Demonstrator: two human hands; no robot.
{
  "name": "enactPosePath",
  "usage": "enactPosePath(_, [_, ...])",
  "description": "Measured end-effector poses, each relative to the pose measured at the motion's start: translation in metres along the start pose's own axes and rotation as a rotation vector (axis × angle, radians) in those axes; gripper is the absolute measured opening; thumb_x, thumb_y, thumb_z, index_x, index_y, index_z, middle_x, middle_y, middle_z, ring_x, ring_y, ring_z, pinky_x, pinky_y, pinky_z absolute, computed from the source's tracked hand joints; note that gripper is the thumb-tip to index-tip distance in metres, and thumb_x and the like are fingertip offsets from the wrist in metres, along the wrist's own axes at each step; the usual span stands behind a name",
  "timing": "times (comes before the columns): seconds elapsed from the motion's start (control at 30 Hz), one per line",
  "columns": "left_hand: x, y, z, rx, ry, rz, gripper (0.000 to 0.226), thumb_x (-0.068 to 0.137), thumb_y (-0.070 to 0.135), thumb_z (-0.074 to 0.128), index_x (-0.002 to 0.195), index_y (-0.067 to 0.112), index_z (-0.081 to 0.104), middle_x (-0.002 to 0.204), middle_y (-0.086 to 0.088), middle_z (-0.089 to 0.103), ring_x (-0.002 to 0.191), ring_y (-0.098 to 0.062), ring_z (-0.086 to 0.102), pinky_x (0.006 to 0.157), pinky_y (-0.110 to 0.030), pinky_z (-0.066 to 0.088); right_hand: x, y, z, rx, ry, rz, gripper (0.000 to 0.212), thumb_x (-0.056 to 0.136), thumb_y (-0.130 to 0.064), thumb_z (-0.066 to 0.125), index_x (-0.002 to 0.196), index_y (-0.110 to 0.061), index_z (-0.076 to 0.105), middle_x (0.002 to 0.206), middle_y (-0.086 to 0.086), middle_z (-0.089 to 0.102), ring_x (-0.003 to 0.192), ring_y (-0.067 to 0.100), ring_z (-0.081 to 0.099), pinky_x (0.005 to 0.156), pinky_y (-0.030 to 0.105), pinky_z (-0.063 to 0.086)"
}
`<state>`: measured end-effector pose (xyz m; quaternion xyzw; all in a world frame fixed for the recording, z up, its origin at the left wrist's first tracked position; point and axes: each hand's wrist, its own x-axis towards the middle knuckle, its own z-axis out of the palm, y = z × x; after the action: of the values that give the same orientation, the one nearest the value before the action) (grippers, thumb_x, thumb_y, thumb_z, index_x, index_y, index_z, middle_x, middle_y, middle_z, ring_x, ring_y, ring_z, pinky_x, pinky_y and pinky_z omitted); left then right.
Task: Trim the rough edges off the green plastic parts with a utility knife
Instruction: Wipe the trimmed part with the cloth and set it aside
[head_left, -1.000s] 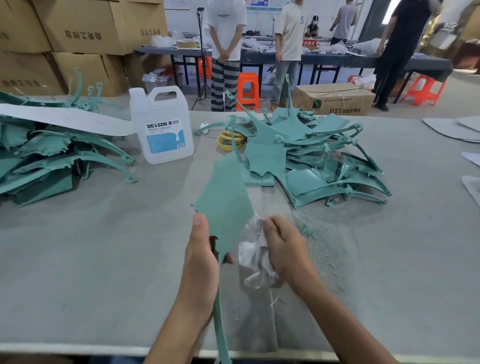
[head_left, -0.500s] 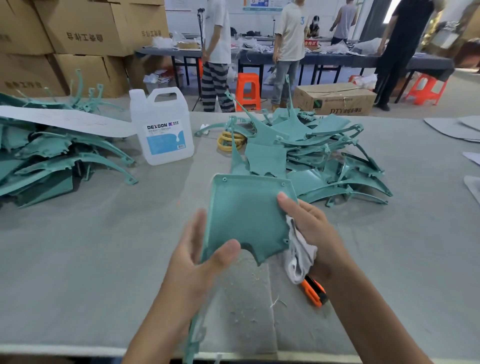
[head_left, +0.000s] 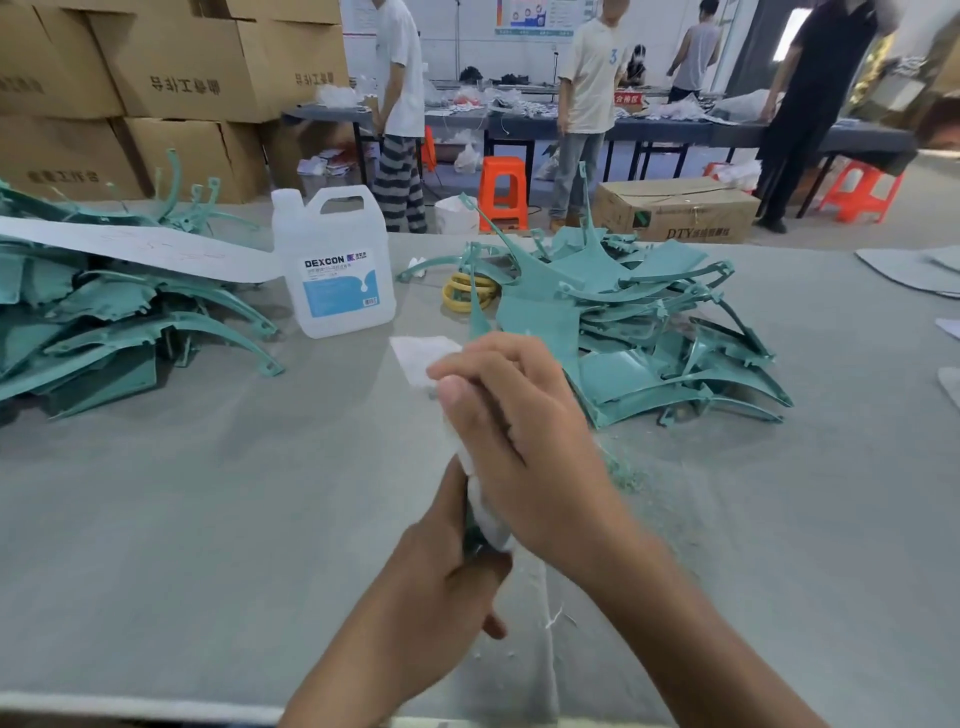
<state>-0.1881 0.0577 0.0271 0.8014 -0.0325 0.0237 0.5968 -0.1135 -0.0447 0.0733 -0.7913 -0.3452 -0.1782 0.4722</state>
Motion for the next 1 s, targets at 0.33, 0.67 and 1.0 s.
enactPosePath(0.33, [-0.021, 0.000, -0.013, 0.290, -0.082, -0.010, 0.076, 0.099, 0.023, 0.051, 0.144, 0.070, 0.011, 0.076, -0.006, 0.062, 0.064, -0.024, 0.058, 0.074, -0.050, 0.056, 0.037, 0.054, -0.026, 0.067, 0.209, 0.371, 0.013, 0.103, -0.037, 0.055, 0.095, -0.032, 0.064, 0.065, -0.018, 0.063, 0.049, -0.003, 0.056, 0.050, 0.013, 0.037])
enactPosePath(0.67, [-0.014, -0.009, -0.009, 0.266, -0.051, 0.036, 0.071, 0.096, 0.029, 0.056, 0.141, 0.070, 0.020, 0.086, 0.006, 0.067, 0.073, -0.023, 0.064, 0.073, -0.047, 0.059, 0.008, 0.024, -0.023, 0.119, 0.303, 0.105, 0.018, 0.102, -0.041, 0.046, 0.098, -0.034, 0.062, 0.083, -0.021, 0.060, 0.071, -0.001, 0.055, 0.061, 0.010, 0.040])
enactPosePath(1.0, [-0.013, 0.003, -0.036, 0.074, 0.111, 0.146, 0.042, 0.088, 0.043, 0.067, 0.125, 0.057, 0.052, 0.101, 0.022, 0.072, 0.083, 0.004, 0.067, 0.068, -0.017, 0.052, -0.013, 0.087, -0.013, 0.093, 0.271, 0.567, 0.016, 0.104, -0.036, 0.044, 0.099, -0.029, 0.059, 0.095, -0.010, 0.059, 0.095, 0.014, 0.058, 0.072, 0.025, 0.040])
